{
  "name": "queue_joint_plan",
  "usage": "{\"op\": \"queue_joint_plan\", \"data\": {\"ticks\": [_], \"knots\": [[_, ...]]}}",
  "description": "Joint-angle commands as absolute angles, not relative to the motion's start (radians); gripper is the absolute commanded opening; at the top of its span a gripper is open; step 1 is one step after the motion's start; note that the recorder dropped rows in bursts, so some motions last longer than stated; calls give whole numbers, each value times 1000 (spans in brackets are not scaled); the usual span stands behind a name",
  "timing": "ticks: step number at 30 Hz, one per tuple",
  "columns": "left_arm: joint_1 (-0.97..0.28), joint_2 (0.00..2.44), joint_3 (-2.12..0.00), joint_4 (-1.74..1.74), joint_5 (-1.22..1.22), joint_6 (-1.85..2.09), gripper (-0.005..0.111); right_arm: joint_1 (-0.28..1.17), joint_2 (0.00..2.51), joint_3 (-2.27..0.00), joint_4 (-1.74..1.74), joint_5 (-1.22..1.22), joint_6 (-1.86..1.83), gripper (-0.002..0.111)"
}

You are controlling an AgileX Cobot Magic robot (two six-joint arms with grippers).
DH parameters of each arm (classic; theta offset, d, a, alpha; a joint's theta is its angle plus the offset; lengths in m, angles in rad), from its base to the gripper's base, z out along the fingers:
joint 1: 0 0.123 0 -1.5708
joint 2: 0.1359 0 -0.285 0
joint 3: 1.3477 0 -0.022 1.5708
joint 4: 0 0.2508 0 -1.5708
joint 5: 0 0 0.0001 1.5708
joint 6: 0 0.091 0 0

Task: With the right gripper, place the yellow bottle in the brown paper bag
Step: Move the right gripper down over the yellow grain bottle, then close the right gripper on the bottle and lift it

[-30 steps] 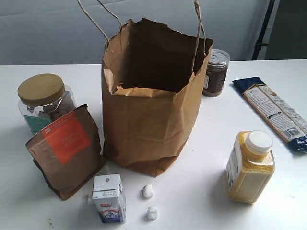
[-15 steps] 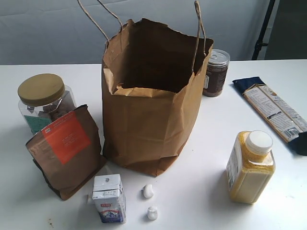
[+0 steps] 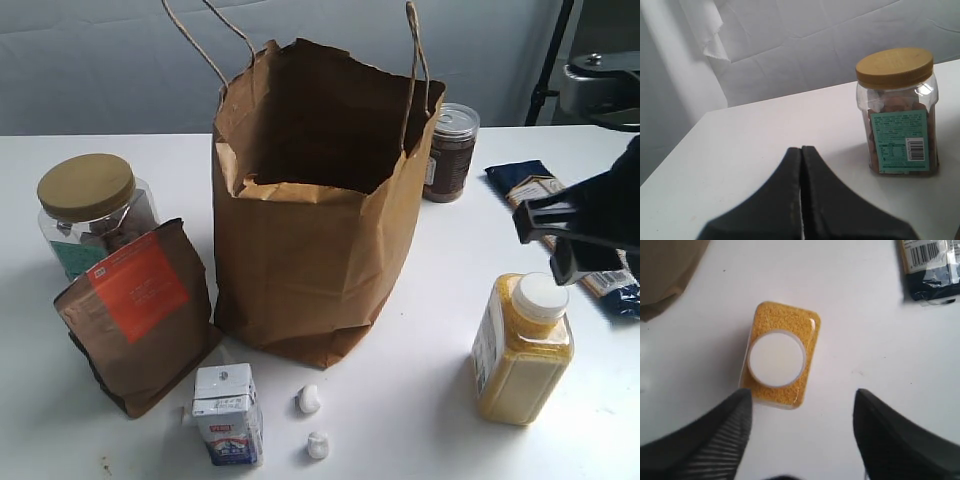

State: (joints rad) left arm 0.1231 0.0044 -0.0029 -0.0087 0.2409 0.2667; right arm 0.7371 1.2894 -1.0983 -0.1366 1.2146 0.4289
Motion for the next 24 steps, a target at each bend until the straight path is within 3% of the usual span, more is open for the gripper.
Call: {"op": "queue_joint_plan", "data": {"ticks": [1,12,13,15,16,17,24], "knots": [[117,0,0,-9,235,265,0,746,1346,-1107,-164,1163,509,74],[117,0,0,-9,235,265,0,746,1599,-1002,-174,956,504,74],[117,0,0,-9,235,265,0,746,1602,-981,-170,925,504,71],[117,0,0,-9,235,265,0,746,1602,-945,-144,874,504,50],[117,0,0,-9,235,265,0,746,1599,-930,-136,856,504,35],[117,0,0,-9,235,265,0,746,1595,-909,-124,838,504,2],[117,0,0,-9,235,265,0,748,1463,-817,-135,693,502,0]]}}
